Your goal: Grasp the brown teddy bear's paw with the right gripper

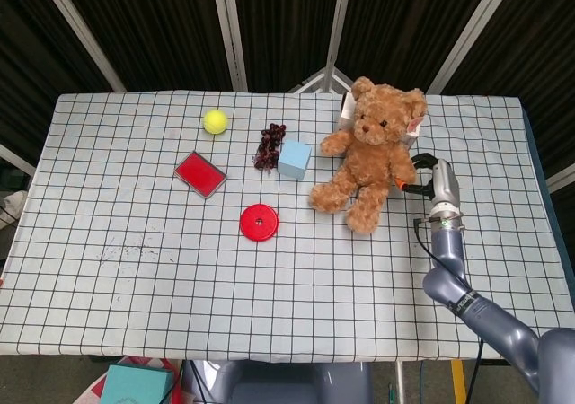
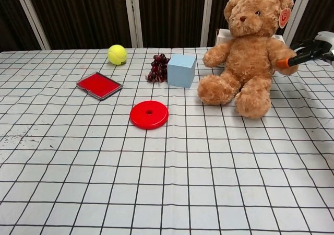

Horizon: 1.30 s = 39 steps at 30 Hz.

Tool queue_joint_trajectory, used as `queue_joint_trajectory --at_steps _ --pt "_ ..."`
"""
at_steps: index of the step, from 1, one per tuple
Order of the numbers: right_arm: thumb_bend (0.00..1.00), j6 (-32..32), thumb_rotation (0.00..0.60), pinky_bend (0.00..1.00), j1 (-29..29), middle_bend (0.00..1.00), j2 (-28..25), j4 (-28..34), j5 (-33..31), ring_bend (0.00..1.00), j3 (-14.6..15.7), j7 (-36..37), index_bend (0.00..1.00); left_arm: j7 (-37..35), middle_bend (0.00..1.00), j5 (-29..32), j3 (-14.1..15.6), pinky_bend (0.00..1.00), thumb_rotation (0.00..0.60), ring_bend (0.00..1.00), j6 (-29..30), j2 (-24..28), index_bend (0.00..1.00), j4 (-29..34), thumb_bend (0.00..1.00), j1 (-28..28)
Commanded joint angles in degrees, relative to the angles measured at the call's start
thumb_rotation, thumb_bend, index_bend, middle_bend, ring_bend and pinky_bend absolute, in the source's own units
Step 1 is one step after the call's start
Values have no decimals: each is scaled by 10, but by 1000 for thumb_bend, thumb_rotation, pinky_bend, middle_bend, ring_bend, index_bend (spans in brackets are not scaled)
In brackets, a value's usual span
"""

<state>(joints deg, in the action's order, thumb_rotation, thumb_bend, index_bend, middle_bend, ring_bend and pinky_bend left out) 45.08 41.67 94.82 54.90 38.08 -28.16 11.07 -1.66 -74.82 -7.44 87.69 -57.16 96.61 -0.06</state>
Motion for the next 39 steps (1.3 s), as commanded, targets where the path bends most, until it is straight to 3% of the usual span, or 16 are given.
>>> queue_joint_trajectory --at_steps 1,8,21,39 --pt "229 -6 600 0 -2 497 4 -7 6 293 0 8 449 1 130 0 0 192 600 59 1 0 260 0 204 0" --pt "232 -13 600 0 0 497 4 -21 35 293 -12 43 449 7 130 4 -2 192 600 59 3 -2 260 2 204 -1" --pt "268 -31 600 0 -5 504 16 -51 64 299 -5 66 492 17 131 8 -3 192 600 59 3 -4 278 5 204 0" --pt "305 -33 600 0 -8 505 19 -55 59 299 -3 45 492 12 133 7 -3 192 600 59 5 -2 282 4 204 -2"
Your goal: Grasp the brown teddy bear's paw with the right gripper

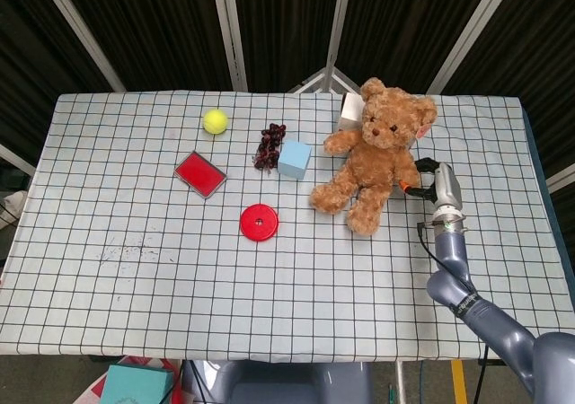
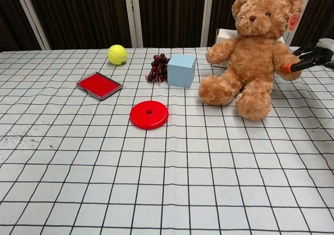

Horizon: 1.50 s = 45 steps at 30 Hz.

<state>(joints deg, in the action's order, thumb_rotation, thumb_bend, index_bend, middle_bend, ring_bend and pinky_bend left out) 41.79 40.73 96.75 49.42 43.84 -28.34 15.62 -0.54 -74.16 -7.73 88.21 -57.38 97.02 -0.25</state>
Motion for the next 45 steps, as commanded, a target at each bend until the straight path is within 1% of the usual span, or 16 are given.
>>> queue_joint_trajectory --at_steps 1,6,14,18,23,31,34,40,45 --pt "305 1 600 0 2 505 -2 1 3 299 -2 -1 492 1 133 1 0 192 600 59 -1 0 282 0 204 1" --pt "306 6 600 0 2 505 -7 8 7 299 -7 -1 492 5 133 2 0 192 600 59 -4 -1 282 1 204 2" --pt "305 -9 600 0 -4 505 1 -4 -3 299 -2 0 492 2 133 1 0 192 600 59 -1 0 283 1 204 0" --pt "305 -6 600 0 -1 505 -1 -5 3 300 -6 1 492 3 133 1 0 192 600 59 -3 0 283 0 204 1" --pt "306 5 600 0 0 505 -9 9 11 299 -13 3 492 4 133 2 0 192 600 59 -4 -1 283 0 204 2" --pt "306 -6 600 0 -8 505 -3 3 1 299 -4 -3 492 2 133 -1 1 192 600 59 -2 0 283 1 204 1" --pt "305 -9 600 0 -7 505 -3 -1 1 300 -5 -3 492 2 133 1 1 192 600 59 -4 0 284 1 204 1" --pt "306 3 600 0 -1 504 -12 15 7 299 -14 -5 492 1 133 1 1 192 600 59 -6 0 284 0 204 2" --pt "307 -2 600 0 -4 505 -15 27 -1 299 -12 -14 491 -2 133 0 1 192 600 59 -4 1 285 -1 204 1"
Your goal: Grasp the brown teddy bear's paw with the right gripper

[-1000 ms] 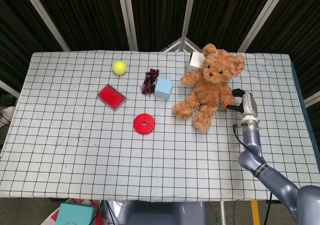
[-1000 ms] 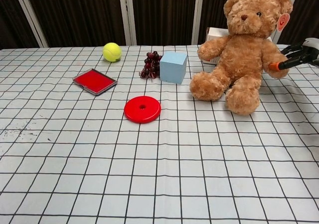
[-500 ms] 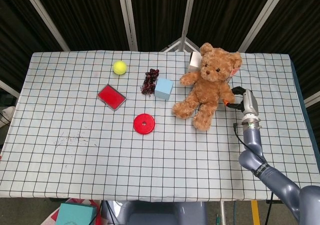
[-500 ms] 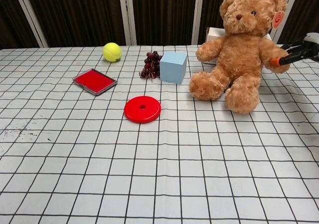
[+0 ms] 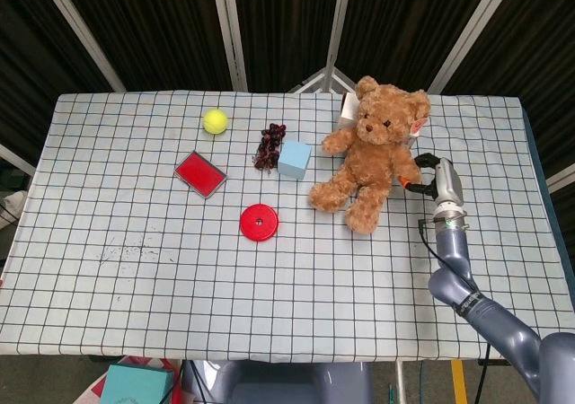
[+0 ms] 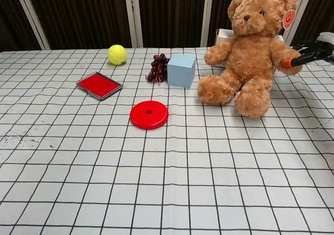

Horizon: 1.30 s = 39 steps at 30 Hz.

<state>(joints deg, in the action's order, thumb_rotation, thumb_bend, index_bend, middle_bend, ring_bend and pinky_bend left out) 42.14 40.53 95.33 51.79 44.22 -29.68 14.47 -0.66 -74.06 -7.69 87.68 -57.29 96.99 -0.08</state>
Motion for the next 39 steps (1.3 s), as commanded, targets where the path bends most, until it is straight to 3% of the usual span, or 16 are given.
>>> queue_joint_trajectory --at_steps 1,6,12,14,19,25,30,35,39 --pt "307 -11 600 0 -3 505 -2 6 -5 299 3 0 484 -2 133 -1 0 192 600 59 1 1 285 0 204 -1" --pt "308 -39 600 0 -9 456 -17 21 7 263 3 25 377 -5 134 -2 1 192 600 59 1 2 286 0 204 -1" --pt "240 -52 600 0 -19 239 -42 53 41 183 6 55 53 -8 134 -1 0 191 600 59 0 2 292 -1 204 -1" --pt "218 -59 600 0 -26 170 -54 68 51 144 9 67 3 -8 134 -1 1 192 600 59 0 3 293 -1 204 -1" --pt "196 -65 600 0 -46 80 -88 104 70 73 10 93 0 -9 134 -4 2 192 600 59 1 3 296 -1 204 -2" --pt "195 -42 600 0 -101 66 -160 171 95 51 22 111 0 -10 134 -6 2 192 600 59 1 4 297 0 204 -3" --pt "194 243 600 0 -253 81 -205 315 217 60 88 56 2 -10 135 -16 8 192 600 59 3 4 300 6 204 -4" --pt "193 357 600 0 -309 135 -209 382 238 115 123 -32 152 -8 135 -30 13 192 600 59 9 4 300 9 204 -6" --pt "190 418 600 0 -343 136 -210 416 270 122 156 -75 161 -10 135 -45 18 192 600 59 18 4 301 11 204 -9"
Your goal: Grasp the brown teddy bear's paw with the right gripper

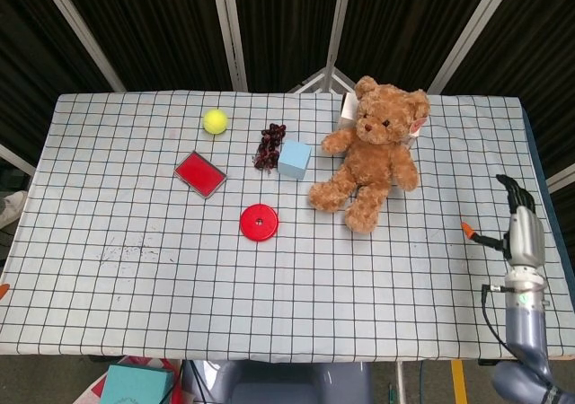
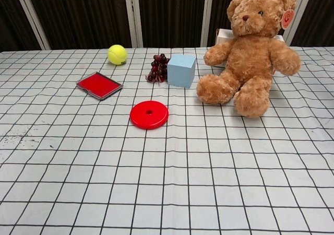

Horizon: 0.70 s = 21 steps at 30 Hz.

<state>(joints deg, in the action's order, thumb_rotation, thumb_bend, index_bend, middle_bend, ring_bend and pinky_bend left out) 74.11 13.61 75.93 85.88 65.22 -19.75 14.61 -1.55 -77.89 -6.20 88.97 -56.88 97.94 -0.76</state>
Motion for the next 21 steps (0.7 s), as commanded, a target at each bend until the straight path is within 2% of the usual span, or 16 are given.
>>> queue_joint_trajectory --at_steps 1,5,11,13,21 --pt "190 108 600 0 -80 136 -16 79 68 122 65 -87 161 -1 135 -8 4 192 600 59 6 0 301 1 204 -3" --pt "190 140 600 0 -98 135 -22 84 116 122 104 -139 161 2 135 -11 7 192 600 59 8 1 301 3 204 -5" --pt "189 107 600 0 -96 135 -59 78 164 122 159 -218 162 6 135 -13 7 192 600 59 14 0 301 4 204 -7" --pt "189 91 600 0 -92 135 -67 82 161 122 165 -241 162 8 135 -9 5 192 600 59 12 -1 301 4 204 -6" --pt "189 86 600 0 -86 136 -66 81 155 122 159 -265 162 25 135 -5 5 192 600 59 -6 -7 301 2 204 5"
